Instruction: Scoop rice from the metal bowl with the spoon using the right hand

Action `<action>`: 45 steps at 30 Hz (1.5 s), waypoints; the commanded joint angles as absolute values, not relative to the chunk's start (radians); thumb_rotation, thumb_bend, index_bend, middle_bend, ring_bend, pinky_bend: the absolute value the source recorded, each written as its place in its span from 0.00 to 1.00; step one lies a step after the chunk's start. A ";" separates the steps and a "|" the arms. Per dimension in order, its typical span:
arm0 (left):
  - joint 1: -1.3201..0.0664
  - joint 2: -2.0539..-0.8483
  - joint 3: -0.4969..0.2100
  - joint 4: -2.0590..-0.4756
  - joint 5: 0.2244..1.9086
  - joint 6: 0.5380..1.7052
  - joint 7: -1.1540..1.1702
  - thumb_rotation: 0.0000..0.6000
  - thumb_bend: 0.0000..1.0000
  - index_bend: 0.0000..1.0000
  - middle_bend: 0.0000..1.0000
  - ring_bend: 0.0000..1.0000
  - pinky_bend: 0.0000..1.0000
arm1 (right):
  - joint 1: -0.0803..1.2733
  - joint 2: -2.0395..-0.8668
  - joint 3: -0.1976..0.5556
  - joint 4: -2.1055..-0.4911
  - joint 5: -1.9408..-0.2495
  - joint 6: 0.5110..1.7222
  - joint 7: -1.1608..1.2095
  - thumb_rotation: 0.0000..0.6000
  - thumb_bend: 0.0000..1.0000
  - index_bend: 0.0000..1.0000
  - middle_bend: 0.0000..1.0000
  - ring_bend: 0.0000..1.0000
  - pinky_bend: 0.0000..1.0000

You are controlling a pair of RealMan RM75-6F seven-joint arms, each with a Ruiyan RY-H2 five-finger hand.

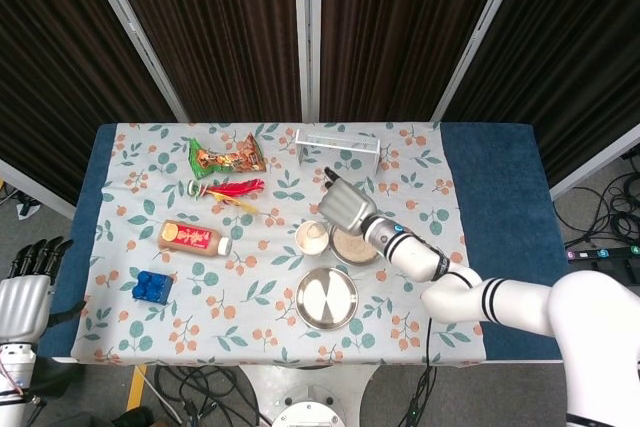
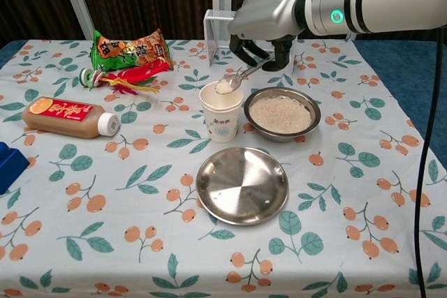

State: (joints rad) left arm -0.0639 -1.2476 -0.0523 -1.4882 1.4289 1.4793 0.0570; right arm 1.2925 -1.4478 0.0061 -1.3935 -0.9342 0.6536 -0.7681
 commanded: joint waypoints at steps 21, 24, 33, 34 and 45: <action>-0.065 -1.253 -0.056 -1.481 1.429 1.478 0.050 1.00 0.04 0.18 0.21 0.11 0.12 | 1.246 -1.565 -0.093 -1.328 -1.245 0.936 -1.255 1.00 0.36 0.61 0.56 0.28 0.00; -0.063 -1.253 -0.055 -1.482 1.430 1.481 0.050 1.00 0.04 0.18 0.21 0.11 0.12 | 1.236 -1.572 -0.069 -1.345 -1.227 0.942 -1.285 1.00 0.36 0.60 0.56 0.29 0.00; -0.058 -1.253 -0.053 -1.484 1.435 1.491 0.054 1.00 0.04 0.18 0.21 0.11 0.12 | 1.203 -1.565 -0.040 -1.345 -1.249 0.959 -1.268 1.00 0.36 0.60 0.56 0.29 0.00; -0.058 -1.253 -0.054 -1.485 1.437 1.492 0.055 1.00 0.04 0.18 0.21 0.11 0.12 | 1.200 -1.571 -0.046 -1.340 -1.264 0.960 -1.265 1.00 0.36 0.60 0.56 0.29 0.00; -0.046 -1.253 -0.051 -1.494 1.443 1.514 0.058 1.00 0.04 0.18 0.21 0.11 0.12 | 1.153 -1.637 -0.057 -1.264 -1.411 1.016 -1.309 1.00 0.36 0.64 0.56 0.32 0.00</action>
State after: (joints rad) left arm -0.0458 -1.2528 -0.0516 -1.4944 1.4431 1.5141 0.0584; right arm 1.1633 -1.6327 -0.0612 -1.2629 -1.4131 1.0159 -1.2955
